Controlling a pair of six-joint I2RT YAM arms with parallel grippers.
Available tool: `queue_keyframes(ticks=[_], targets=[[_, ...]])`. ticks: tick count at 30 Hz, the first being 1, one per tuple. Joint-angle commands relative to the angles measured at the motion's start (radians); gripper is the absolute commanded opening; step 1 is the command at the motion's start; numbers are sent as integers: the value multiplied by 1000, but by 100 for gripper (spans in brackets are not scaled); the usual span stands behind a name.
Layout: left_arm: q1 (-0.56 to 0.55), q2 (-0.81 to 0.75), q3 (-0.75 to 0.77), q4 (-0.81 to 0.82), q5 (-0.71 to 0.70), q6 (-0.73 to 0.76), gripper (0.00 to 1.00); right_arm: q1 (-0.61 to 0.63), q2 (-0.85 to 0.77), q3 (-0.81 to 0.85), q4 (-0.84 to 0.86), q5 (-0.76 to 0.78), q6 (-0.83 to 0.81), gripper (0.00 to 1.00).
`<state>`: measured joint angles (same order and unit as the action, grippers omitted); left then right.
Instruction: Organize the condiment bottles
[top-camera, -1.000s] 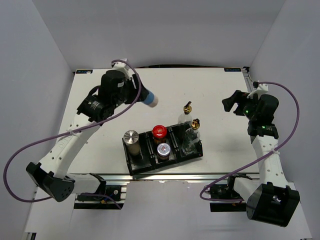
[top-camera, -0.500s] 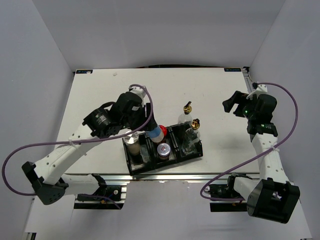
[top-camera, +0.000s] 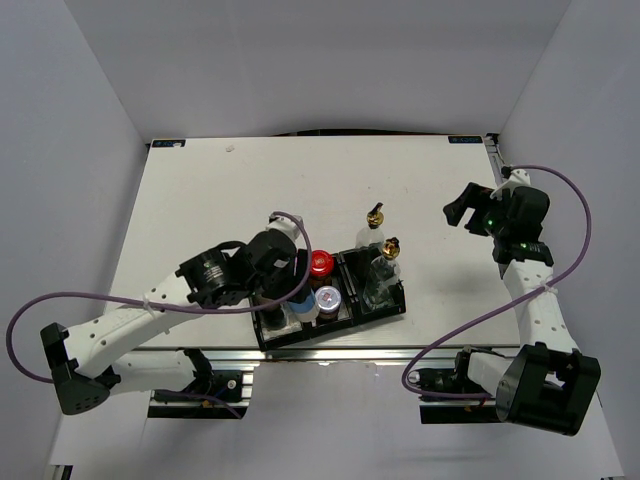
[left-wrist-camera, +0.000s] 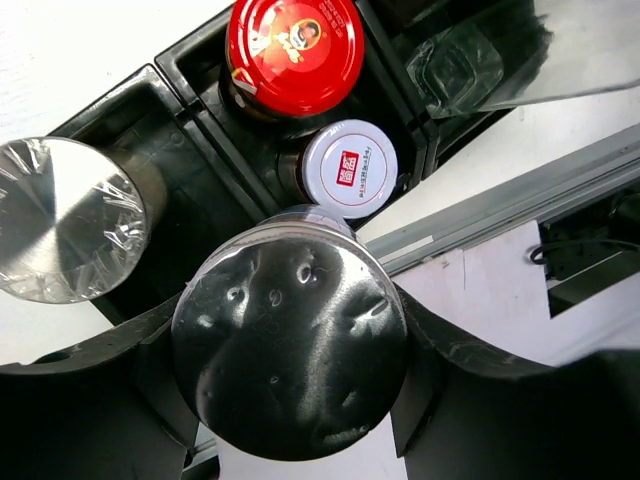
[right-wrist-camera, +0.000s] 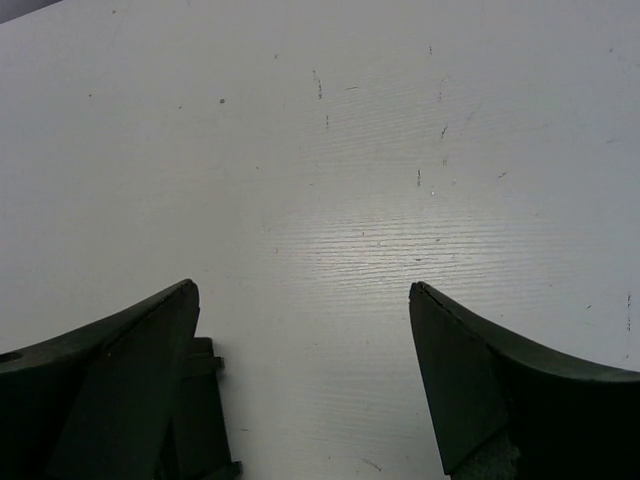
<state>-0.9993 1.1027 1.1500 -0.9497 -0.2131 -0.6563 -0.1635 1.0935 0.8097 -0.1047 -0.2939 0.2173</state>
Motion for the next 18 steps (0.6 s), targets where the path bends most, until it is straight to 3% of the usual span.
queue_keyframes(ticks=[1,8,18], targets=[[-35,-29,-10,14,-86,-28,0,-4,0,43,14,-4,-2,89],[-42,-47,-12,-106,-196,-60,0,-4,2,39,22,-16,2,89],[-42,-98,-118,2,-229,-77,0,-4,-17,29,17,-14,-2,89]])
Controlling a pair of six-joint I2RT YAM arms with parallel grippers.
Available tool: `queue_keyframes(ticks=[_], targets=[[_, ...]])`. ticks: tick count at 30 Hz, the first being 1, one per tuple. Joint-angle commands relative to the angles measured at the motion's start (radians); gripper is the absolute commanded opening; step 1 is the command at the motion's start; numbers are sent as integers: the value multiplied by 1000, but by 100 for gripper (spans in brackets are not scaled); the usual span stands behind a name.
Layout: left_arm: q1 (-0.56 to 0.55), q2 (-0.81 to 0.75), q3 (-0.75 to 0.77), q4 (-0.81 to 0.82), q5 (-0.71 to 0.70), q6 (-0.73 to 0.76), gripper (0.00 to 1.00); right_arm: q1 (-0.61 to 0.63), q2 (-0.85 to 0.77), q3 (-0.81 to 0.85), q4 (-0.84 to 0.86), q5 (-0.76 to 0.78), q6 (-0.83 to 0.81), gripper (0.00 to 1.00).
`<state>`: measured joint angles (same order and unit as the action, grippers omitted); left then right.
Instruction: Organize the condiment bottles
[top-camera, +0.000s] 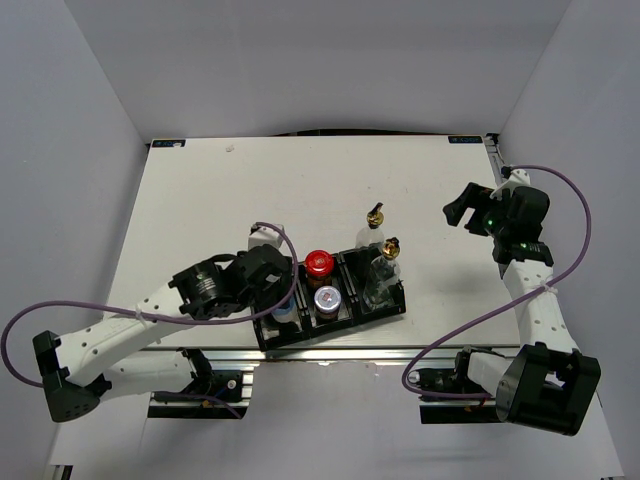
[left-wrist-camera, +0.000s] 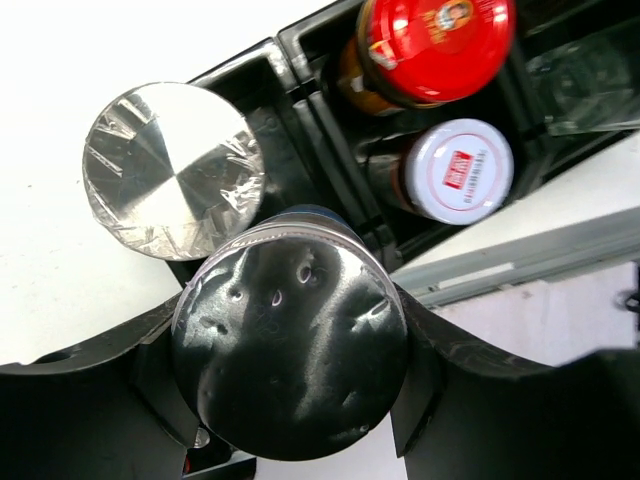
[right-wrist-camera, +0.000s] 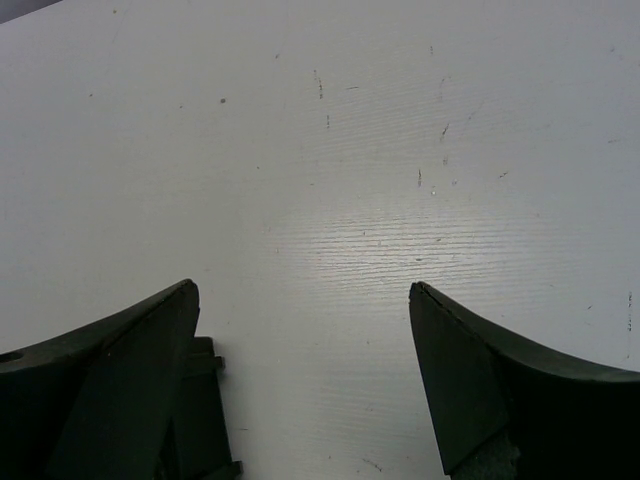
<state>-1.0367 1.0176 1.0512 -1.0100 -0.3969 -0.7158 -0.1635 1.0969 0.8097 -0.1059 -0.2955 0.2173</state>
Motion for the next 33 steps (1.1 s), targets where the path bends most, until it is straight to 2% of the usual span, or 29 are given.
queue_keyframes(ticks=[1,10,13,16,17,22,23,26,27,28,33], targets=[[-5,-8,-25,71,-55,-14,0,-4,-17,31,17,-17,-2,89],[-13,58,-77,86,-76,-2,0,-4,-22,23,18,-42,-1,89],[-20,70,-112,103,-76,-13,6,-4,-28,19,26,-53,1,89],[-26,70,-149,113,-83,-31,18,-4,-32,14,32,-60,4,89],[-28,67,-155,113,-86,-37,28,-4,-32,14,32,-63,7,90],[-36,49,-166,117,-89,-51,49,-4,-34,13,37,-80,10,89],[-39,47,-166,117,-89,-54,59,-4,-32,13,37,-80,8,89],[-40,38,-158,105,-91,-65,77,-4,-34,13,38,-88,8,89],[-40,36,-155,90,-91,-76,93,-4,-35,13,38,-93,10,89],[-40,35,-142,80,-92,-80,98,-4,-35,13,40,-94,10,89],[-42,16,-80,94,-45,-88,98,-4,-37,13,45,-100,8,89]])
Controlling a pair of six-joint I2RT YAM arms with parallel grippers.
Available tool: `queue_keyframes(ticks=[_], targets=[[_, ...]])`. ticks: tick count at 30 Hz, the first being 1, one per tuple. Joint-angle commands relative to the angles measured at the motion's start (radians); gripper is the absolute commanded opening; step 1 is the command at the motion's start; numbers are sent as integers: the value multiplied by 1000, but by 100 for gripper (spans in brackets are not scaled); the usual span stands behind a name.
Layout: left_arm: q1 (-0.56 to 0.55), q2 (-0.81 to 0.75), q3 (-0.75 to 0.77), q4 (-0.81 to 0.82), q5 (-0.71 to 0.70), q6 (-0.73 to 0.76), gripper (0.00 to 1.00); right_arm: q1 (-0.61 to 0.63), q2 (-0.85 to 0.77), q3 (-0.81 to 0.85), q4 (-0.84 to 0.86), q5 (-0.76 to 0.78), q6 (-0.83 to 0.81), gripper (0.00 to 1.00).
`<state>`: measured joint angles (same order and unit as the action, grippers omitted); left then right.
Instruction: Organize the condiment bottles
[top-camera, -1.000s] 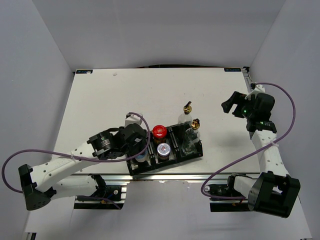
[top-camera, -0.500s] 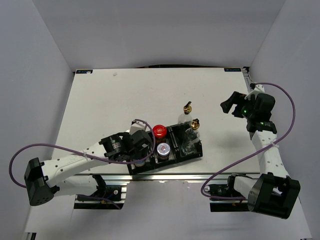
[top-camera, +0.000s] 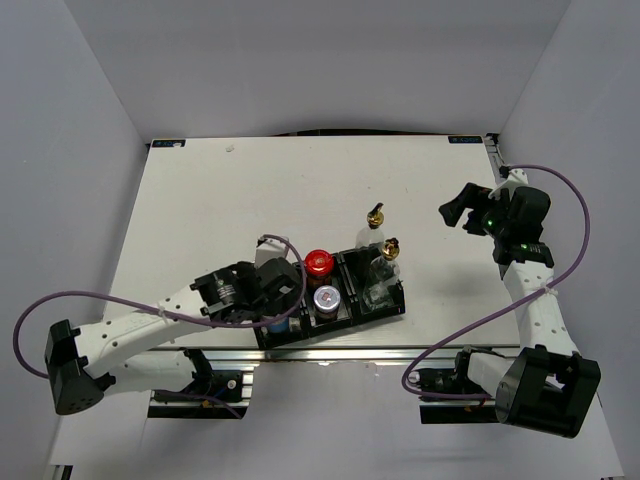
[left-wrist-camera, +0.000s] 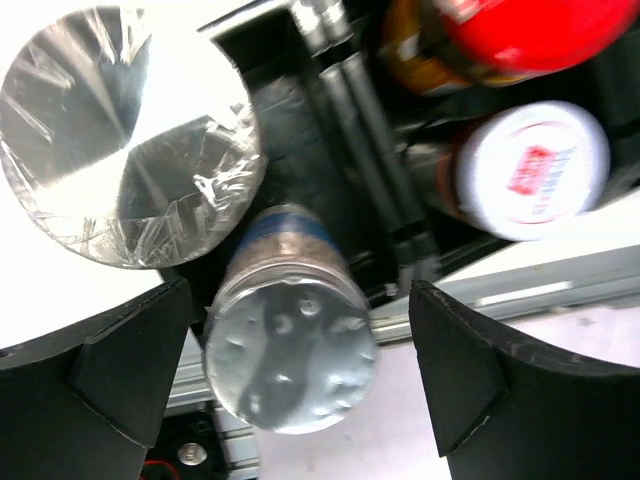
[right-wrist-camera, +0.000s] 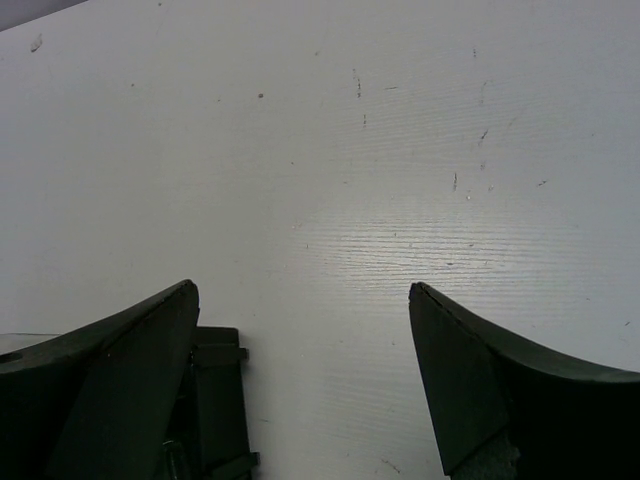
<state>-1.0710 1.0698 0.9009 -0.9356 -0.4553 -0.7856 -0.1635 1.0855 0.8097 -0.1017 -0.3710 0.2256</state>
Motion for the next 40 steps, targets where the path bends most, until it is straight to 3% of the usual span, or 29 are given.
queue_keyframes(ticks=[1,5,11,15,16,18,19,20,21,23,25,26,28,31,36,40], targets=[[-7,-36,87,18,27,-17,98,-4,-27,13,40,-31,0,89],[-7,-31,206,-35,27,-14,98,-4,-26,16,40,-43,-5,89],[-7,82,507,-158,-112,-50,98,-4,-26,29,25,-31,-19,89],[-4,232,699,-149,-362,11,98,-4,-15,40,10,-14,-20,89],[3,304,754,-137,-481,47,98,-4,-13,40,8,3,-22,89],[98,360,777,-50,-519,77,98,-4,-15,43,-1,24,-22,89],[158,377,773,13,-399,133,98,-4,-15,45,-4,46,-22,89],[304,384,706,87,-316,164,98,-4,-16,46,-9,55,-23,89],[380,384,667,207,-254,175,98,-4,-18,48,-13,64,-25,89],[559,400,589,263,-220,164,98,-4,-18,52,-21,99,-26,89],[662,400,550,302,-206,144,98,-4,-21,52,-20,129,-16,90],[750,392,493,325,-128,151,98,-4,-22,52,-16,139,-6,89],[808,328,416,409,-109,166,98,-4,-35,52,-9,165,17,89],[855,207,271,460,-261,187,98,-4,-67,25,25,211,37,89],[908,38,81,576,-214,206,98,-4,-110,-12,71,270,81,89],[910,-8,59,580,-217,209,98,-4,-114,-23,79,282,95,90]])
